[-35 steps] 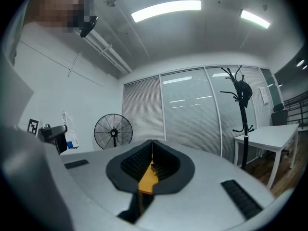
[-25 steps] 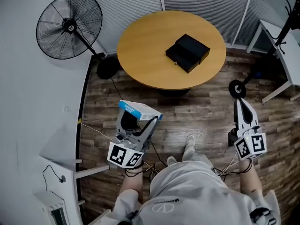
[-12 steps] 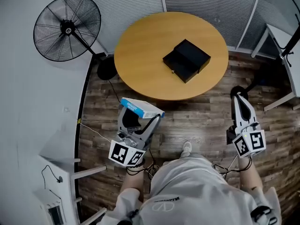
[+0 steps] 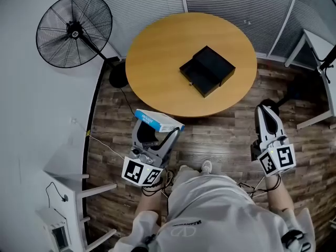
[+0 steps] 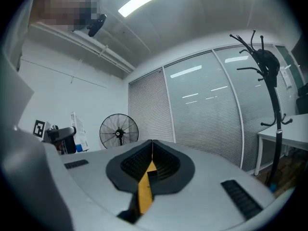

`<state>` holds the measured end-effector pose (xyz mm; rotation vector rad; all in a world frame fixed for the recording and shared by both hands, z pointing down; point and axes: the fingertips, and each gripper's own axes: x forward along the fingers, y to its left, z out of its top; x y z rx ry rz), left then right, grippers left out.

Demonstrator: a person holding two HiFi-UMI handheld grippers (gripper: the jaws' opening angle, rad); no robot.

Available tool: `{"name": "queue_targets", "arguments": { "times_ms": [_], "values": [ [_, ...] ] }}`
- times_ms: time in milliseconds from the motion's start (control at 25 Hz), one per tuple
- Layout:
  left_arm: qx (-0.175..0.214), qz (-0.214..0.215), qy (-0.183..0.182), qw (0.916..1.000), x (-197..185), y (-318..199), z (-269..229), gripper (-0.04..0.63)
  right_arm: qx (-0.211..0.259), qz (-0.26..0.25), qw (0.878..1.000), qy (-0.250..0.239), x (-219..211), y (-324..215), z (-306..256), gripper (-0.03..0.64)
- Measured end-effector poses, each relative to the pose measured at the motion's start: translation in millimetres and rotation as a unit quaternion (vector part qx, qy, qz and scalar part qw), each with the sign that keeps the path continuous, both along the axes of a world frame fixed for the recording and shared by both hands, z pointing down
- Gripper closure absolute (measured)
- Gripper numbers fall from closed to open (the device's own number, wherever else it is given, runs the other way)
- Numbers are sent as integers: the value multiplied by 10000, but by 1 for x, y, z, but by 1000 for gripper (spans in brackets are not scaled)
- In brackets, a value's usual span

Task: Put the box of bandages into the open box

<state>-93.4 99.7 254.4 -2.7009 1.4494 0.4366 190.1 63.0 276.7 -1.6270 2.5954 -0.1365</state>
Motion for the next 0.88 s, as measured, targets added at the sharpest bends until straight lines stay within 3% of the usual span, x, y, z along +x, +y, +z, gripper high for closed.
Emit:
{"name": "queue_targets", "arguments": {
  "times_ms": [480,880],
  "values": [
    [-36,28,-53,10000,0,-34,1,170,-139,-9,9999,-54,-2,-34,12,598],
    [-107,273,40,9996,-16,-94,12,170,-236,169,9995,107,-20,-77,19,598]
  ]
}}
